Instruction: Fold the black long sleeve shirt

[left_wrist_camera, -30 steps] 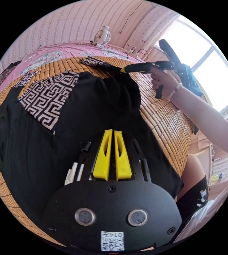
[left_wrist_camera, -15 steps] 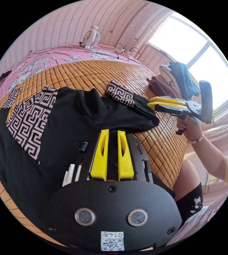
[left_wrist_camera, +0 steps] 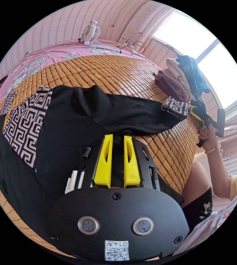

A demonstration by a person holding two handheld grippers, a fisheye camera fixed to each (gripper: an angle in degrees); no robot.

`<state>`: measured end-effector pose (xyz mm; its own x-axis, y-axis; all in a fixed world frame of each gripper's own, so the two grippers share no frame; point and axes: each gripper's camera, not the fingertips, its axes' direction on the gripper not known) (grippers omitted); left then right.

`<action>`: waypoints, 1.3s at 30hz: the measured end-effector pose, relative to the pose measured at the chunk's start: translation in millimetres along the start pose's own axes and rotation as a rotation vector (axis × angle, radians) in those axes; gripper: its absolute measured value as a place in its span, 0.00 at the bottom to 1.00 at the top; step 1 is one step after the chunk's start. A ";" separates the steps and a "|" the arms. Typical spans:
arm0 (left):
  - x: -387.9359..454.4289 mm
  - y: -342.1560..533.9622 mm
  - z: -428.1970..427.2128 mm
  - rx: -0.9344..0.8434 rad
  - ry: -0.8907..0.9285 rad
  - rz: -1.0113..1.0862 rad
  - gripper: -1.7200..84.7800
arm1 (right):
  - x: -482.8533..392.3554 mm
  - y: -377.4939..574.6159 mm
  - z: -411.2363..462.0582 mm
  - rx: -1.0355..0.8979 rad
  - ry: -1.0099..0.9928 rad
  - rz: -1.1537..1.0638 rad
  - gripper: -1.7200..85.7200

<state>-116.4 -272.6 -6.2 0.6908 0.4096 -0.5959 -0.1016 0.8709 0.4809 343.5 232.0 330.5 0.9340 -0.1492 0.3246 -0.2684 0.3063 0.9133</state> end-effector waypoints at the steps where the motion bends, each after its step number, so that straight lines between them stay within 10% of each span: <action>1: 2.3 -1.1 -0.8 -0.002 0.005 0.011 0.10 | 24.9 16.0 -24.7 0.021 -0.019 0.065 0.05; 8: 20.9 -13.8 -2.6 -0.001 0.018 0.066 0.10 | 91.7 78.8 -91.5 0.023 0.183 0.263 0.10; 17: 46.3 -24.6 20.8 -0.035 -0.075 0.061 0.09 | -9.5 45.1 19.2 -0.141 0.141 -0.246 0.16; 31: 54.8 -1.6 4.3 -0.010 -0.090 0.075 0.09 | 74.8 90.0 -54.1 0.143 0.436 0.242 0.08; 39: 59.9 19.6 -6.7 -0.030 -0.089 0.085 0.09 | 26.7 73.6 12.6 -0.085 0.534 -0.011 0.03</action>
<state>-81.8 -229.2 -36.7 0.7398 0.4573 -0.4936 -0.1827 0.8426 0.5067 345.7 238.7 409.5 0.9324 0.3392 0.1250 -0.2591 0.3859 0.8854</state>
